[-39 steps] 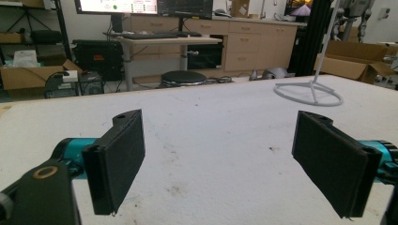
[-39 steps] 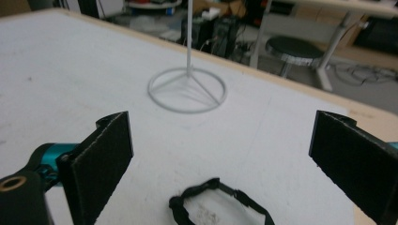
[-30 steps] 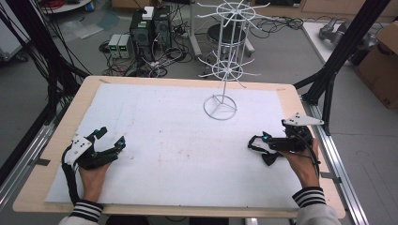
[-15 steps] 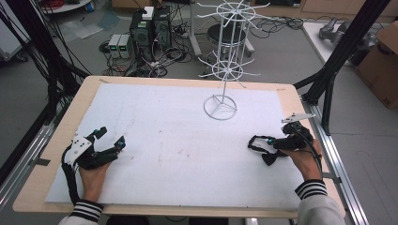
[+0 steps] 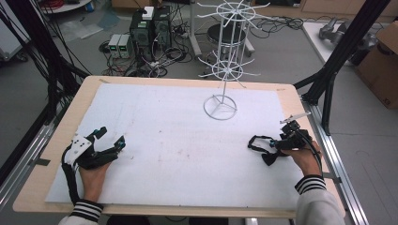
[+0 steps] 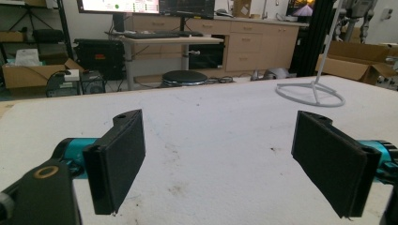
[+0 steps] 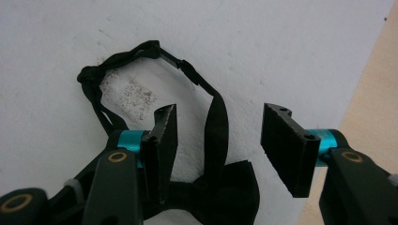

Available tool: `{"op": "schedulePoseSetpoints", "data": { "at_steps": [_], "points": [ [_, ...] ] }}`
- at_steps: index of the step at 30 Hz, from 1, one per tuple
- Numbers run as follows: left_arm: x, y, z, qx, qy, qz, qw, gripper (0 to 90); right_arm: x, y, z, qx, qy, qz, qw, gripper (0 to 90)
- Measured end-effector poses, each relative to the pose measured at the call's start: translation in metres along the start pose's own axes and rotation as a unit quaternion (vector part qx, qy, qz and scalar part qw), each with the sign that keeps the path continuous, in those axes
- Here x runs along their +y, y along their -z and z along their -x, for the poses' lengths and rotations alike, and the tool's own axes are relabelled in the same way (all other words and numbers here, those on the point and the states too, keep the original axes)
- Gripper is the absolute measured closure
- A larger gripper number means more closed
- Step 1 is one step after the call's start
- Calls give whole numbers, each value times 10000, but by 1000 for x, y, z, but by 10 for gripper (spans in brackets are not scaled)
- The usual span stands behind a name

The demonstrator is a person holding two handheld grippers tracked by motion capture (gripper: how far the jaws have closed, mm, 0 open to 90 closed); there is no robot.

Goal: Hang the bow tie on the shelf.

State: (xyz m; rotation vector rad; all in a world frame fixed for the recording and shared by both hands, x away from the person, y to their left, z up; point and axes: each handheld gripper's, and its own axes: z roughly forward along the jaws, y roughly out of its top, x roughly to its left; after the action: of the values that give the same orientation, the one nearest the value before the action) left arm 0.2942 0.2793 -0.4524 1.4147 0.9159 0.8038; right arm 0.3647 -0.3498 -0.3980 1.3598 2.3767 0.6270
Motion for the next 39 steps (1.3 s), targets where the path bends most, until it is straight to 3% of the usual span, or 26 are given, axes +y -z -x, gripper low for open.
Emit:
{"op": "schedulePoseSetpoints", "data": {
  "at_steps": [9, 24, 27, 33, 39],
  "points": [
    [0, 0, 0, 6, -18, -15, 10000, 182, 0, -7, 4, 109, -133, -220, 9996, 580],
    [0, 0, 0, 10, -20, -16, 10000, 182, -1, -13, 7, 275, -371, -536, 9975, 672],
    [0, 0, 0, 12, 11, -13, 10000, 182, 0, -14, 5, 195, -273, -587, 9977, 735],
    [0, -1, 0, 15, -1, -5, 10000, 182, 0, -16, 4, 149, -330, -686, 9970, 832],
    [0, -1, 0, 12, 5, -2, 10000, 182, 0, -17, 2, 169, -297, -770, 9964, 877]
  ]
}}
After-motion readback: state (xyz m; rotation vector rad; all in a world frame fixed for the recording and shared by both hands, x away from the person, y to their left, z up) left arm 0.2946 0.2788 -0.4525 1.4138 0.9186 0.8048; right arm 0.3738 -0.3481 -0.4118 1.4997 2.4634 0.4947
